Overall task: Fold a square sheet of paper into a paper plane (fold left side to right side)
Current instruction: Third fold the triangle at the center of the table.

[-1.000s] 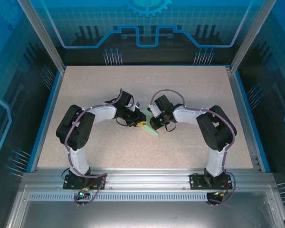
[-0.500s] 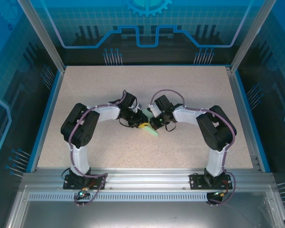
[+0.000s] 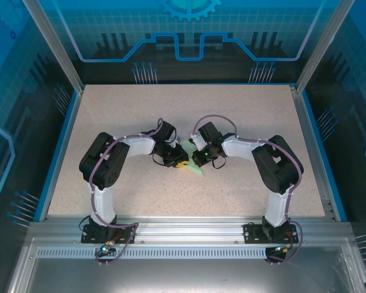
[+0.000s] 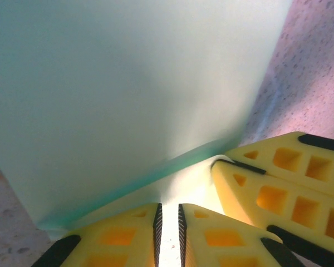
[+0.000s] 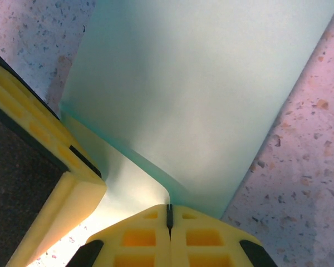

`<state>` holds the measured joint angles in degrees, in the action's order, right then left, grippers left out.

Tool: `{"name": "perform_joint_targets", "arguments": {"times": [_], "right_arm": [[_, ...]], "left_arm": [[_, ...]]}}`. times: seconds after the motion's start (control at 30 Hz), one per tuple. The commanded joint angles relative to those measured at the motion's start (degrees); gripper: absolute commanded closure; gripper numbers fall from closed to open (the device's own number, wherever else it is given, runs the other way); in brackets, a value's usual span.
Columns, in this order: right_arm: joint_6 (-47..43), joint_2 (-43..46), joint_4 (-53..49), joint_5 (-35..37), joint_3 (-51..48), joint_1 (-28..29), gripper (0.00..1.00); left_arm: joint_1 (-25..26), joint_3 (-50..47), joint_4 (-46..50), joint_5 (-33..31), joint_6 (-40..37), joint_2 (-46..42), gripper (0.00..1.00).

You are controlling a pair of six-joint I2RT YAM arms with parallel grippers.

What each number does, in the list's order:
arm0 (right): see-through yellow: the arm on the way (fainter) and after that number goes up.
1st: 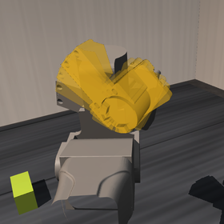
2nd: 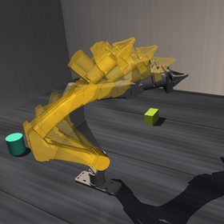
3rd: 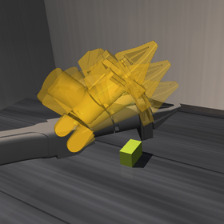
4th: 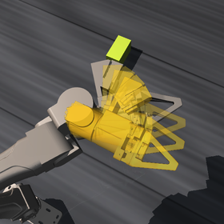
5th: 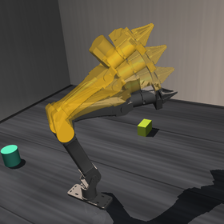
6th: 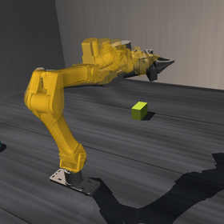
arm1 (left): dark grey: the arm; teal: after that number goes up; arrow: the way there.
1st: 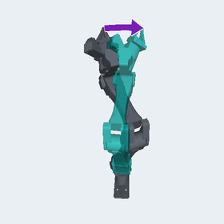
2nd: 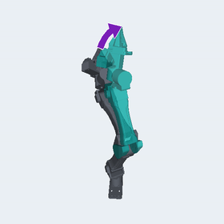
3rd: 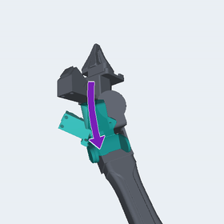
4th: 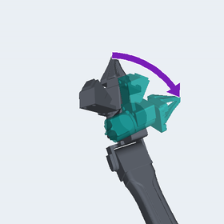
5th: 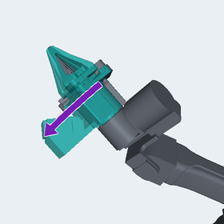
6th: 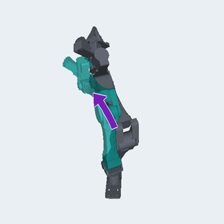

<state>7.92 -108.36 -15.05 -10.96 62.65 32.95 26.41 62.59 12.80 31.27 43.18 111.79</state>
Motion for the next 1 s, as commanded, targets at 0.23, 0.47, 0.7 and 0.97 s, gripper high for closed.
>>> {"name": "perform_joint_targets", "arguments": {"times": [0.23,0.47,0.7,0.97], "right_arm": [[-0.37,-2.61,-2.88,-0.48,-0.12,0.11,0.96],[1.62,2.83,-4.22,-4.46,0.8,-2.39,0.79],[1.65,8.6,-8.35,-7.11,-0.35,-4.43,0.64],[4.4,8.69,-8.44,-24.4,-3.24,-4.01,0.63]], "left_arm": [[0.52,-3.06,1.79,-1.91,-0.89,-0.34,0.8],[0.5,-3.61,1.8,-2.61,-0.81,-0.08,0.8],[0.66,-3.52,1.61,-2.93,-0.71,0.1,0.8],[0.73,-3.26,1.73,-3.08,-0.82,0.1,0.8]]}}
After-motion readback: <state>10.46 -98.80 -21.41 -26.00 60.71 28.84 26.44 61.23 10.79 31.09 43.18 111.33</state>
